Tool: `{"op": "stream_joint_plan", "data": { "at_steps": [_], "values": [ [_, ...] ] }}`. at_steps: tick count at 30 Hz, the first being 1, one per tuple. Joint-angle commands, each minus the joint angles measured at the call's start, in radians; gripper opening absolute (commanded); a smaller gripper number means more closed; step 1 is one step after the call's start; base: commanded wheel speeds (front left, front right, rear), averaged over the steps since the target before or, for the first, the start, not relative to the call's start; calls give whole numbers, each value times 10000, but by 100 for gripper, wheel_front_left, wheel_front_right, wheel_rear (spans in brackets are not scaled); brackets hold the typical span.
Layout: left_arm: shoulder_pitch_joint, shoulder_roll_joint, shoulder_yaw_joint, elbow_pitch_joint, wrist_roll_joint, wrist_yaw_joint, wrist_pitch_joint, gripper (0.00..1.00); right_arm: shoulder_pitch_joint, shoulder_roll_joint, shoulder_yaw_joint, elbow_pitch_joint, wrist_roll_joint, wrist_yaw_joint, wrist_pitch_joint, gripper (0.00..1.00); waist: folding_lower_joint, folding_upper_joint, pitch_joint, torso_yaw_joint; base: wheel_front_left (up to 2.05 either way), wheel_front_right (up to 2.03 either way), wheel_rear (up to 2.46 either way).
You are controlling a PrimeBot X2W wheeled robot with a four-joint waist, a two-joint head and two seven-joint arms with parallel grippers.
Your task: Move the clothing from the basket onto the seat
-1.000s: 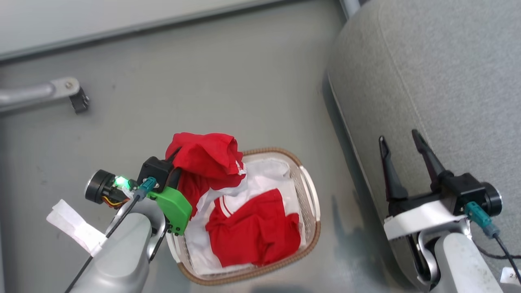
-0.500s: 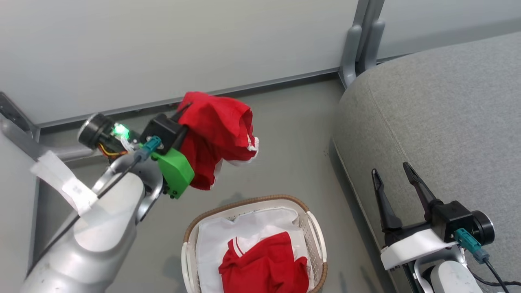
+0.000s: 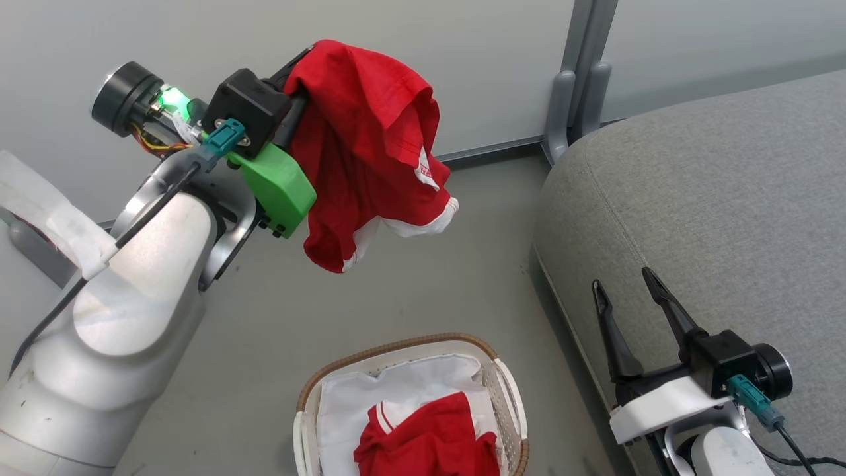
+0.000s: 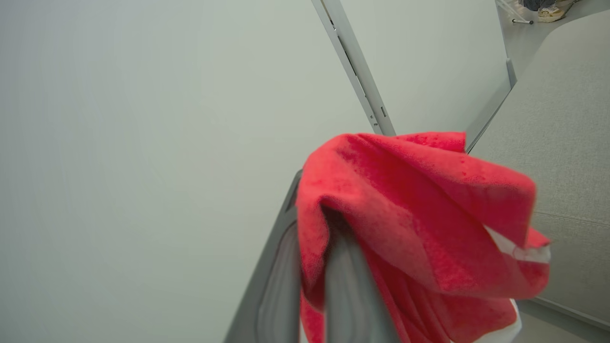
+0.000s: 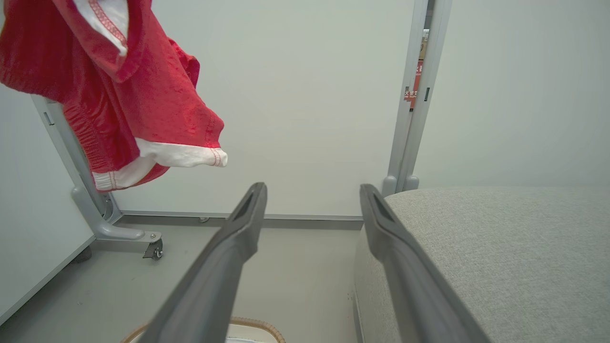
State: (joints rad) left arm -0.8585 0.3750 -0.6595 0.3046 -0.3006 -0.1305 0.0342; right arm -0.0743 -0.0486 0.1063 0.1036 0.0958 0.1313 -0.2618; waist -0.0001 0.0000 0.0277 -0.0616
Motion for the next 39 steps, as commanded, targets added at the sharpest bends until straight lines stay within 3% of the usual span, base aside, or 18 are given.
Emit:
{"op": "stream_joint_plan", "data": {
  "at_steps": [1,22,37,38,39],
  "values": [
    [-182,50,-29,-75,-56,4,54,0,-42,-35,30,-8,-53,-10,-49,100,1,0,-5,-10,0,0,0],
    [-295,-757,-1014,-892,-446,3,250,0,-2678,-35,2375,732,663,-10,-49,100,1,0,-86,506,0,0,0],
    [365,-998,-1755,-1433,-799,3,76,0,-4049,-38,2596,1878,963,-10,-48,100,1,0,-173,906,0,0,0],
    [396,-1019,-1789,-1474,-866,3,74,0,-4109,-37,2631,2009,1009,-10,-49,82,1,0,-183,922,0,0,0],
    [434,-1035,-1834,-1525,-943,3,74,0,-4188,-37,2677,2155,1089,-10,-49,47,1,0,-193,940,0,0,0]
  ]
}}
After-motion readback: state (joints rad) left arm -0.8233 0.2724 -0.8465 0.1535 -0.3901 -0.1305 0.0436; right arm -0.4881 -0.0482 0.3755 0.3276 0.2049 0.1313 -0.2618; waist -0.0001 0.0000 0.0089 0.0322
